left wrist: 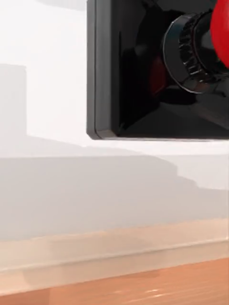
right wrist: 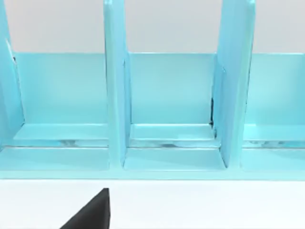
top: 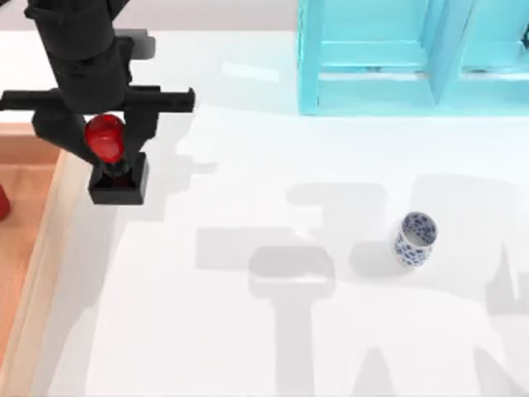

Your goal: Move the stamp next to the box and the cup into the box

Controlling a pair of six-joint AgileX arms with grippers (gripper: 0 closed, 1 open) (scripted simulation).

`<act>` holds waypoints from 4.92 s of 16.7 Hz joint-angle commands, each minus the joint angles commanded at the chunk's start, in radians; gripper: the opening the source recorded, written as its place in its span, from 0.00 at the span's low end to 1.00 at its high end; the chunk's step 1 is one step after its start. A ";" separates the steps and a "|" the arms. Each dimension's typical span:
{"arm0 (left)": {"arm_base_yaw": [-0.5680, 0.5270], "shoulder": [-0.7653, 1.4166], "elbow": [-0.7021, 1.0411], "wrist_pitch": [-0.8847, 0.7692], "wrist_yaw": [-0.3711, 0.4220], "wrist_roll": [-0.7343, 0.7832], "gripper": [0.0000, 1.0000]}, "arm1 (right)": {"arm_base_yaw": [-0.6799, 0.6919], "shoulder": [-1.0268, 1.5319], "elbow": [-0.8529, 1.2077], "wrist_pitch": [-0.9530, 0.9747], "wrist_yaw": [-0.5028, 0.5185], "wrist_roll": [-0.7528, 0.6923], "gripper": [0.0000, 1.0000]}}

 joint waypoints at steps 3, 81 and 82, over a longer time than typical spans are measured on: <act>0.005 -0.001 -0.094 0.095 0.000 0.000 0.00 | 0.000 0.000 0.000 0.000 0.000 0.000 1.00; -0.675 1.051 1.600 -0.373 -0.231 -0.655 1.00 | 0.000 0.000 0.000 0.000 0.000 0.000 1.00; -0.670 1.084 1.627 -0.366 -0.230 -0.650 1.00 | 0.000 0.000 0.000 0.000 0.000 0.000 1.00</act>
